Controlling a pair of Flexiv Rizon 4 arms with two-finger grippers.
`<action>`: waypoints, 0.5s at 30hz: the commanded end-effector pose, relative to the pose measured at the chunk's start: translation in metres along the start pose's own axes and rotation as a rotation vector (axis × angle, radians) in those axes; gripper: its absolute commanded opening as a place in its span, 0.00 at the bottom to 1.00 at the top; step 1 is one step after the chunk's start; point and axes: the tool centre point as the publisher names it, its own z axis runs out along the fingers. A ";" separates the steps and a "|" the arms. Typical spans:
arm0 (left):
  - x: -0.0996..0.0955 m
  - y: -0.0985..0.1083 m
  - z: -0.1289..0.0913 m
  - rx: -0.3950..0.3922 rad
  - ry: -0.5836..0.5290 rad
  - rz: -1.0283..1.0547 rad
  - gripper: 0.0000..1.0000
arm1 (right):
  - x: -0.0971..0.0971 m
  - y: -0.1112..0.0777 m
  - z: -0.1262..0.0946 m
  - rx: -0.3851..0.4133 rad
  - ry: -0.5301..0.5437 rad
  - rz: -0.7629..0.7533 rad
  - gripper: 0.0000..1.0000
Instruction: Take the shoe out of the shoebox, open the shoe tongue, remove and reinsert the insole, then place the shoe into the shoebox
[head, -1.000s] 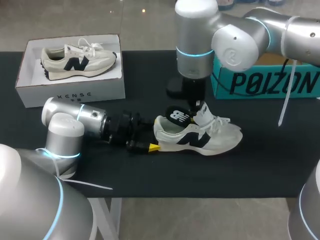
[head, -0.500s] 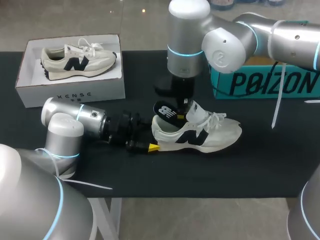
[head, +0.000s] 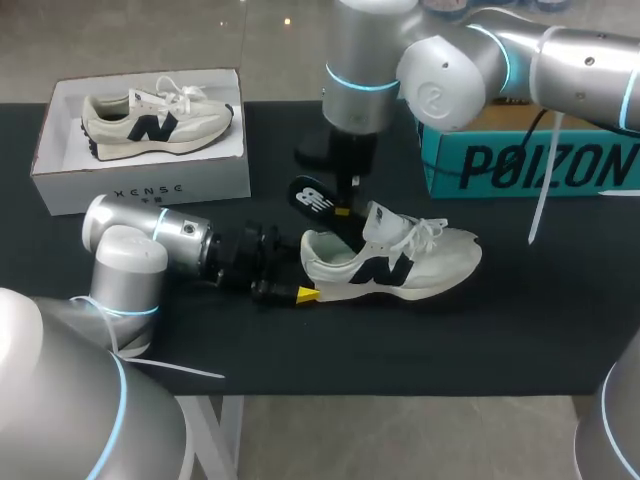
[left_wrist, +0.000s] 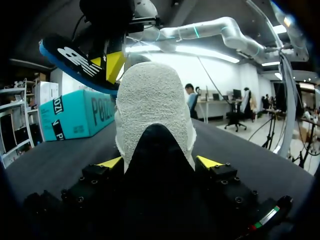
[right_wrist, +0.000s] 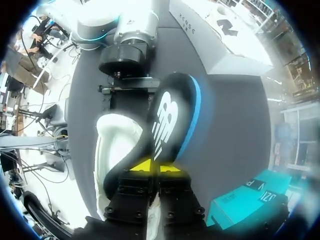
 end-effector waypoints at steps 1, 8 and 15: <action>0.000 0.005 0.004 0.002 0.001 0.001 0.00 | 0.001 0.000 -0.003 -0.033 0.000 -0.003 0.00; 0.000 0.005 0.004 0.002 0.001 0.001 0.00 | 0.006 0.011 0.008 -0.056 0.031 -0.035 0.00; 0.000 0.005 0.004 0.002 0.001 0.001 0.00 | 0.007 0.020 0.021 -0.066 0.082 -0.056 0.25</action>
